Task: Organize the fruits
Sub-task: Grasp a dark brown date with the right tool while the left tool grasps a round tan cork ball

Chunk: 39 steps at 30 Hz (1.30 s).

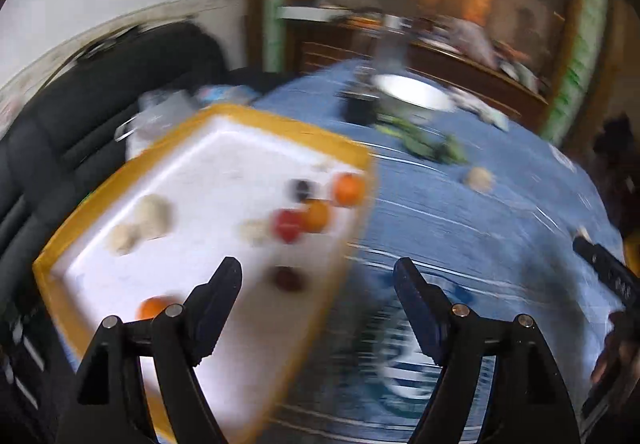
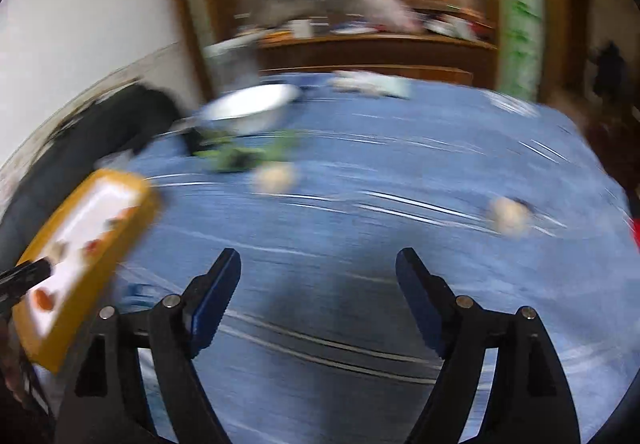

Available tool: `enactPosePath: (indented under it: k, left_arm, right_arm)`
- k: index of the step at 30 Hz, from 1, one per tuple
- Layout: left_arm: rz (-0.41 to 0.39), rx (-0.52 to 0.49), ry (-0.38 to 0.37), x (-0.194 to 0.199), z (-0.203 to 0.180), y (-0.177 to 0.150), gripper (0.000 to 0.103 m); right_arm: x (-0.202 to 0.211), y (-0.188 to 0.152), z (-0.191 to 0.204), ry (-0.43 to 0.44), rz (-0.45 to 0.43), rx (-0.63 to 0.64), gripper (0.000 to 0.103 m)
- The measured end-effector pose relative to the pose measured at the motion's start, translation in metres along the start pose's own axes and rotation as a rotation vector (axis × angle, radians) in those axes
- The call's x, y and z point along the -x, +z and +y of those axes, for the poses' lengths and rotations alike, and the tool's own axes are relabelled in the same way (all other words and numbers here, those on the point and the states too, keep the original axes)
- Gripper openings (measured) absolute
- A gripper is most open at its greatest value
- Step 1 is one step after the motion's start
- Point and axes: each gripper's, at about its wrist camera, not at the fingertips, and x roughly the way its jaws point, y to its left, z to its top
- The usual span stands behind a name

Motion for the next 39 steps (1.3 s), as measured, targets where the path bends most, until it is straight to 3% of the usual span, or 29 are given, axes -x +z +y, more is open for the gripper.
enactPosePath:
  k: [4, 9, 16, 21, 24, 28, 30, 31, 34, 39]
  left_arm:
    - [0.024, -0.09, -0.082, -0.012, -0.055, -0.001, 0.078]
    - [0.022, -0.223, -0.15, -0.026, -0.134, 0.003, 0.078]
    - [0.058, -0.374, -0.299, -0.066, -0.279, 0.008, 0.078]
    - [0.049, -0.45, -0.336, -0.092, -0.362, 0.002, 0.078]
    - [0.068, -0.448, -0.321, -0.113, -0.38, 0.003, 0.078]
    - [0.087, -0.442, -0.32, -0.13, -0.384, 0.002, 0.067]
    - [0.111, -0.444, -0.354, -0.131, -0.388, 0.0, 0.05]
    - [0.111, -0.447, -0.365, -0.13, -0.388, 0.0, 0.035]
    - [0.114, -0.446, -0.361, -0.127, -0.381, 0.001, 0.034]
    - [0.105, -0.388, -0.35, -0.113, -0.332, 0.008, 0.034]
  right_arm:
    - [0.009, -0.002, -0.097, -0.134, 0.004, -0.157, 0.08]
    - [-0.005, 0.008, -0.166, -0.287, 0.056, -0.165, 0.08]
    - [0.01, 0.006, -0.207, -0.265, -0.01, -0.266, 0.08]
    - [0.024, 0.001, -0.224, -0.234, -0.071, -0.343, 0.08]
    - [0.026, -0.002, -0.231, -0.204, -0.108, -0.377, 0.08]
    - [0.023, -0.004, -0.232, -0.172, -0.111, -0.387, 0.08]
    - [0.021, -0.006, -0.231, -0.17, -0.106, -0.379, 0.08]
    - [0.02, -0.006, -0.231, -0.172, -0.102, -0.376, 0.08]
    - [0.015, -0.008, -0.231, -0.173, -0.084, -0.371, 0.08]
    - [0.014, -0.005, -0.221, -0.192, -0.083, -0.327, 0.08]
